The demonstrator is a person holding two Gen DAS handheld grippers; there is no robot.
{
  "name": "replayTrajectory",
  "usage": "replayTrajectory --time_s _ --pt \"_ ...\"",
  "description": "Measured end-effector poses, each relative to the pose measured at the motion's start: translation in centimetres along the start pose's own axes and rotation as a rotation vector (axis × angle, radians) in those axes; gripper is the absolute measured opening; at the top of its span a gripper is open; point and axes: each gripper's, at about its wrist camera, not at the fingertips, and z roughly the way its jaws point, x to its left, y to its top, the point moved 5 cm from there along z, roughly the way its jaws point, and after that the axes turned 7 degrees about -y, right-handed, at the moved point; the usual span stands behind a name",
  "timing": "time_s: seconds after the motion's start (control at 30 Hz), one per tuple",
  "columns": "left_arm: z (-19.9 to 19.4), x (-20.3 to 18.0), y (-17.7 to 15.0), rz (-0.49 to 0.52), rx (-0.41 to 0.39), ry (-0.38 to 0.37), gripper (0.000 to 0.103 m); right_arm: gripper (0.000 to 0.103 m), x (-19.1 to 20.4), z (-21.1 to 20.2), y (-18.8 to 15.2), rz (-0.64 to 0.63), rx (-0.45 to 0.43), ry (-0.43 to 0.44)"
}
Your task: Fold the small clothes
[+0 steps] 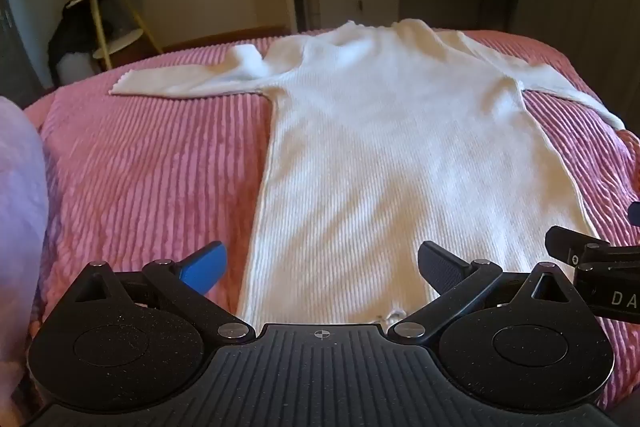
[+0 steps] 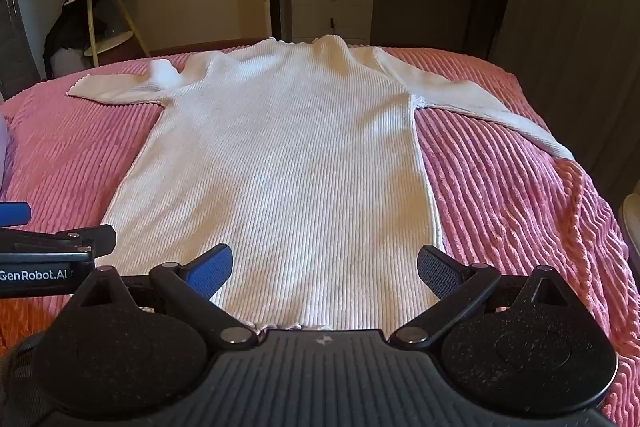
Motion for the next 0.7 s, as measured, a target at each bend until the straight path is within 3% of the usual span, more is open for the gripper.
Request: replayTrajectory --time_s 0.7 --pt "0.01 0.00 0.02 -0.007 0.003 -0.010 0.103 0.099 -0.19 -0.08 0.11 0.003 -0.001 -0.001"
